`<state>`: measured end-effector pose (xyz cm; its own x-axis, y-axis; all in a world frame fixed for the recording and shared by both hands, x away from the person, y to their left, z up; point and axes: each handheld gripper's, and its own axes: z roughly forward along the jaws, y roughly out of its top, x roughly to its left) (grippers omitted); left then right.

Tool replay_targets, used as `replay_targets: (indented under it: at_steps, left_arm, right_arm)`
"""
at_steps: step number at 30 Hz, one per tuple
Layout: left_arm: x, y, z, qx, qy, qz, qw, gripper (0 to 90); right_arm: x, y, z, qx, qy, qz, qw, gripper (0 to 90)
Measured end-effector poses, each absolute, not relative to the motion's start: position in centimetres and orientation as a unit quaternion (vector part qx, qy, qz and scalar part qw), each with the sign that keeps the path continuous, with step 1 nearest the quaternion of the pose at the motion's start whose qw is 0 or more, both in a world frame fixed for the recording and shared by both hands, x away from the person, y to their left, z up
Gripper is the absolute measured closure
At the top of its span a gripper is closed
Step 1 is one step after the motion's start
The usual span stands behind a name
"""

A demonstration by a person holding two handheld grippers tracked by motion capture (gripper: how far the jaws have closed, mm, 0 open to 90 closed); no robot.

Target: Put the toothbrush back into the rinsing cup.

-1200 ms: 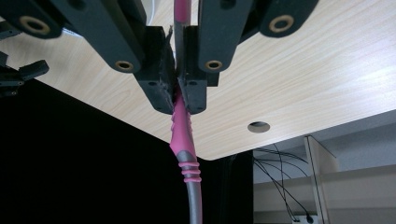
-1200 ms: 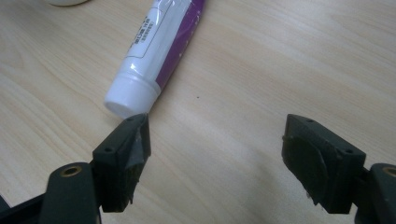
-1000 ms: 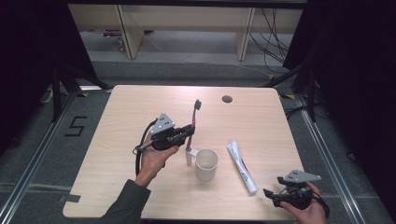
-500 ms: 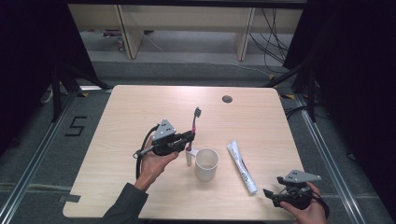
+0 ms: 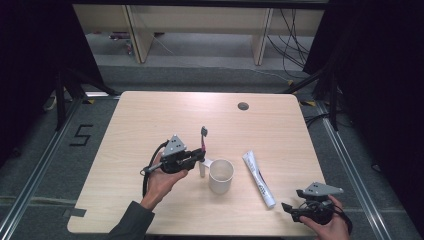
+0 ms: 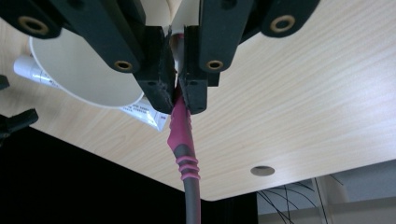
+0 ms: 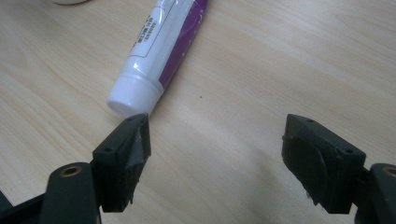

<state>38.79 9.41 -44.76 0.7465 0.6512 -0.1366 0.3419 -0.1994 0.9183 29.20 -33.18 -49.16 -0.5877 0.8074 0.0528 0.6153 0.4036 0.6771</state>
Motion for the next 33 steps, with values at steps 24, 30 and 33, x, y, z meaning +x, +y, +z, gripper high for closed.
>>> replay_targets:
  at_steps: [24,30,33]
  left_arm:
    - [38.0,9.9,-44.5,0.753,0.359,0.127,0.537,48.4]
    - [37.5,10.7,-43.5,0.752,0.366,0.129,0.533,33.6]
    - [37.0,11.1,-43.2,0.751,0.368,0.131,0.532,31.2]
  right_arm:
    - [29.1,-33.1,-49.1,0.436,0.824,0.333,0.14,24.7]
    - [29.2,-33.2,-49.2,0.429,0.826,0.335,0.145,24.7]
    - [29.0,-33.0,-49.1,0.443,0.821,0.333,0.138,24.7]
